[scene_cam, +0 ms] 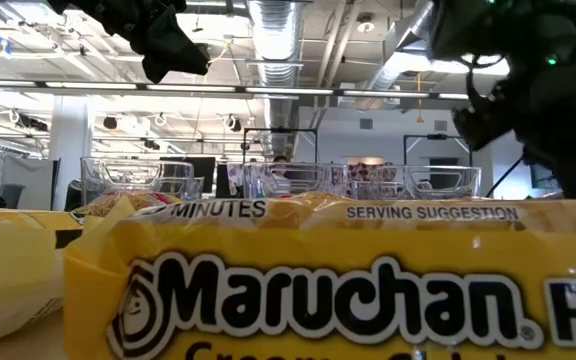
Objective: Sort Maruchan noodles
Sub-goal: Put the black noodle pack into the right transparent bin
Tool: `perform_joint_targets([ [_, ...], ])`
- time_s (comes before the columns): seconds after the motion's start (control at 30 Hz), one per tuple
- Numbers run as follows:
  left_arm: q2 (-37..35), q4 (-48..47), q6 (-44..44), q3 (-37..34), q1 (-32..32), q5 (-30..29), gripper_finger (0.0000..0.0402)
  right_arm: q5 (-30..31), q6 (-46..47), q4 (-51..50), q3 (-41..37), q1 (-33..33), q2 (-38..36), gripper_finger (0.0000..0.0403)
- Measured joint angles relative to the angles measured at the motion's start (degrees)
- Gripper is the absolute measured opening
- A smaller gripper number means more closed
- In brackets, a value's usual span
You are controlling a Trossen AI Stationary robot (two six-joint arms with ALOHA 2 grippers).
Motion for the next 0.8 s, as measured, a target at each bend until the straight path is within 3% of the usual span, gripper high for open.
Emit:
perform_joint_targets([
  [0.23, 0.00, -0.02, 0.00, 0.00, 0.00, 0.02, 0.0089, 2.83, -2.80, -6.16, 6.32, 0.08, -0.02, 0.0005],
  [0.8, 0.00, -0.02, 0.00, 0.00, 0.02, 0.02, 0.0089, 16.20, -4.36, -24.57, 23.78, -0.12, -0.13, 0.0004],
])
